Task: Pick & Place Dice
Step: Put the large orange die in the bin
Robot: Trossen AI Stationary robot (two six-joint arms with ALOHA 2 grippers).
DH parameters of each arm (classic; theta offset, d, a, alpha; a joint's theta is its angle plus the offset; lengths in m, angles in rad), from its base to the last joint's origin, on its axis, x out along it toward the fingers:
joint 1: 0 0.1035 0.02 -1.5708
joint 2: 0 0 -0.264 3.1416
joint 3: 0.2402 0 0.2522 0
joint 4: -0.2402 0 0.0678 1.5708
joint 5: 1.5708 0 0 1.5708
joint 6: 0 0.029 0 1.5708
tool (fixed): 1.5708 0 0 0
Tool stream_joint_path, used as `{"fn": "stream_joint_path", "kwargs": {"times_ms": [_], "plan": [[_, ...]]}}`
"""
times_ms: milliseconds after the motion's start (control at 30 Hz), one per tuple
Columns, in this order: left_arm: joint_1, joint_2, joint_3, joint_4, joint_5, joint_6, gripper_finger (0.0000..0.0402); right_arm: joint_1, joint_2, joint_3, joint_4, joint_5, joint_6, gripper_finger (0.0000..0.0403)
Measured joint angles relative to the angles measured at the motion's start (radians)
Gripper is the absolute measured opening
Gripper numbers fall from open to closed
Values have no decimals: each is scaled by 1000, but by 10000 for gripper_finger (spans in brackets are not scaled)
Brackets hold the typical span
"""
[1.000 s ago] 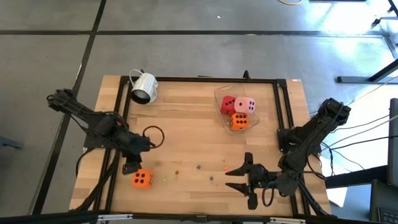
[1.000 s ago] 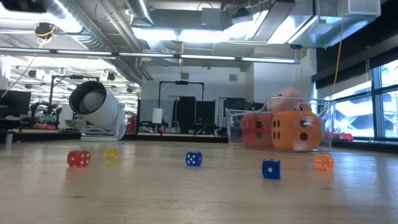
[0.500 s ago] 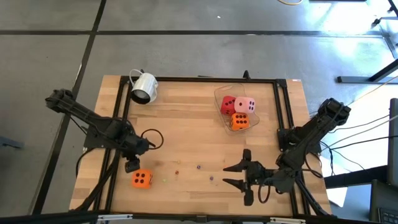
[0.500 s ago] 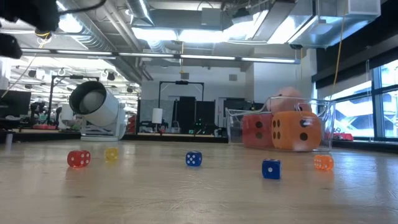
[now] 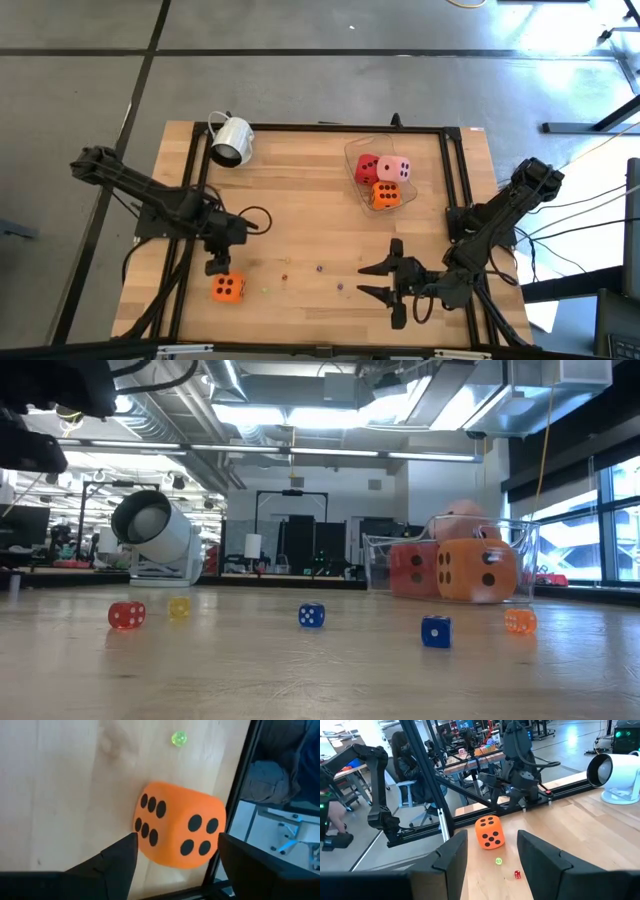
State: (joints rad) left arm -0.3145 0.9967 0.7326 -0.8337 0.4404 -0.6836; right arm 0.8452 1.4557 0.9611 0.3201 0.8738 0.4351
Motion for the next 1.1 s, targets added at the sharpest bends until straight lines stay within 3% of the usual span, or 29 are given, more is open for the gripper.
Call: {"fn": "stream_joint_path", "kwargs": {"times_ms": [367, 767, 1100], "plan": [[29, 149, 0, 1, 23, 176, 267, 0, 0, 0, 42, 0, 2, 173], [29, 315, 0, 101, 202, 265, 267, 0, 0, 0, 58, 0, 2, 173], [28, 332, 0, 113, 293, 277, 267, 0, 0, 0, 61, 0, 2, 173]]}}
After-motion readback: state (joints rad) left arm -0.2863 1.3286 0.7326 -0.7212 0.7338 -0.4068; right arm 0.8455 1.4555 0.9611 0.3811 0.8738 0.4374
